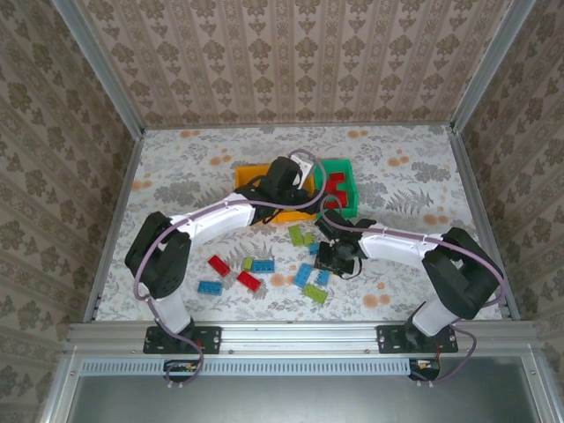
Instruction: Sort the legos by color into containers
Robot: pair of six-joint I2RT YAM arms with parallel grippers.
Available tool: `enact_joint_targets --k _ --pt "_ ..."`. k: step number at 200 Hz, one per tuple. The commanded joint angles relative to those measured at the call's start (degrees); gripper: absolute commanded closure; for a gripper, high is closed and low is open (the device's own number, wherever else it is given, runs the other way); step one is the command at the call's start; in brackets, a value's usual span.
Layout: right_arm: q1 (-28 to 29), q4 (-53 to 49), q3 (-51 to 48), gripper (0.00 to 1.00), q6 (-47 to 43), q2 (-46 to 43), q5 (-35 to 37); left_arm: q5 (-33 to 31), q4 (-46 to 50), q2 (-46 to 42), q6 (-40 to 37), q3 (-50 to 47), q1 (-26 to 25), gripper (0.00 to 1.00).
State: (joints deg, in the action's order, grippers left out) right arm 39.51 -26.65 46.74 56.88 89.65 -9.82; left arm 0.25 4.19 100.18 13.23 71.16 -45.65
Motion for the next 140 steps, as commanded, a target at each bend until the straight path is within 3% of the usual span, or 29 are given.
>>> enact_joint_targets --k 1,47,76,140 --pt "-0.8 -2.8 0.98 0.79 -1.48 -0.91 3.26 -1.42 -0.85 -3.52 -1.28 -1.98 0.63 0.0" --pt "-0.68 -2.08 8.51 0.81 -10.18 -4.16 4.17 -6.57 2.35 -7.88 0.74 -6.26 1.49 0.0" --pt "-0.96 -1.81 16.04 0.81 -15.91 -3.54 4.9 -10.5 4.68 -13.23 4.15 -12.34 4.87 0.0" --pt "-4.83 11.68 31.89 0.81 -16.17 12.21 -4.66 -10.41 9.2 -30.92 7.43 -29.41 13.36 0.0"
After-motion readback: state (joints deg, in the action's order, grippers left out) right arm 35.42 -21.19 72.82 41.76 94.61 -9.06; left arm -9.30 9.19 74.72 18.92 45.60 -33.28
